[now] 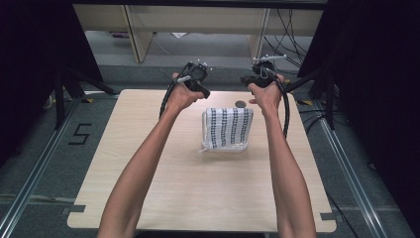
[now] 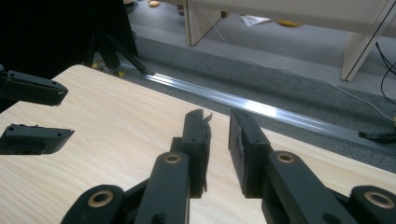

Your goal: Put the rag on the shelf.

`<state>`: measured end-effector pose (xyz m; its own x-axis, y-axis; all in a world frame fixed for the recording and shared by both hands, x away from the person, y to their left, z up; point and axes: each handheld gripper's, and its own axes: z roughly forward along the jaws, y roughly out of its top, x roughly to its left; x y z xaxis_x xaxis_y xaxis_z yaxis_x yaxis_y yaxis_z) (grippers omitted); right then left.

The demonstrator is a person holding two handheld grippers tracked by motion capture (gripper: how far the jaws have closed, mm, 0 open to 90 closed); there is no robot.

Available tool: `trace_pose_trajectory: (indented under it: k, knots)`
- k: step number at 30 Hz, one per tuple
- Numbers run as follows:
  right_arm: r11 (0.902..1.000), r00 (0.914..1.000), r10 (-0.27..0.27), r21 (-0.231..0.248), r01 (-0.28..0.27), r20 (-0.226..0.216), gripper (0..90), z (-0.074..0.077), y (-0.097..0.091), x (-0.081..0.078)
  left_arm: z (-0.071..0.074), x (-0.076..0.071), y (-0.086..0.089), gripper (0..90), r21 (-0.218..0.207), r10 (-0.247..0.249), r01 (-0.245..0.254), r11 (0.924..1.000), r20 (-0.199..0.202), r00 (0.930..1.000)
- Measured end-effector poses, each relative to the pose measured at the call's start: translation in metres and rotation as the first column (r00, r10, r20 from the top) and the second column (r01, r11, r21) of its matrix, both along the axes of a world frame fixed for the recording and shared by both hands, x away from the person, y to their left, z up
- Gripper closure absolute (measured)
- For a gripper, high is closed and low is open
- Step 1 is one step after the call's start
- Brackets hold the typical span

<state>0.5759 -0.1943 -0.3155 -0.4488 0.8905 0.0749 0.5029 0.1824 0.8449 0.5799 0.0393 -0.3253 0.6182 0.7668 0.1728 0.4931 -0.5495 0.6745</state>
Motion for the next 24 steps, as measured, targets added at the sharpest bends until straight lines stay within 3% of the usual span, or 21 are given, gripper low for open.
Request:
trace_pose_trajectory:
  k: [6,9,12,16,22,24]
  knots:
    - [0.9995,0.9995,0.025,0.018,-0.026,0.020,74.8,0.005,-0.006,-0.007,0.005,-0.003,0.008,47.7,-0.015,0.006,-0.006,0.9999,0.009,0.9999]
    - [0.9994,0.9995,0.030,0.020,-0.030,0.013,72.5,0.004,-0.010,-0.011,0.007,-0.005,0.012,46.2,-0.044,0.013,-0.013,0.9990,0.006,0.9999]
    - [0.9989,0.9993,0.036,0.031,-0.036,0.011,69.7,0.003,-0.012,-0.014,0.008,-0.006,0.016,44.5,-0.043,-0.002,0.002,0.9991,0.017,0.9999]
    - [0.9981,0.9986,0.051,0.035,-0.051,0.015,61.3,0.001,-0.018,-0.019,0.008,-0.008,0.020,41.0,-0.054,0.001,0.000,0.9985,0.007,1.0000]
    - [0.9923,0.9964,0.083,0.091,-0.084,0.015,47.9,0.002,-0.023,-0.035,0.006,-0.014,0.026,35.2,-0.091,-0.009,0.009,0.9958,0.000,1.0000]
    - [0.9921,0.9950,0.099,0.076,-0.100,0.012,43.9,0.001,-0.024,-0.041,0.005,-0.015,0.028,34.0,-0.098,-0.001,0.001,0.9951,-0.004,1.0000]
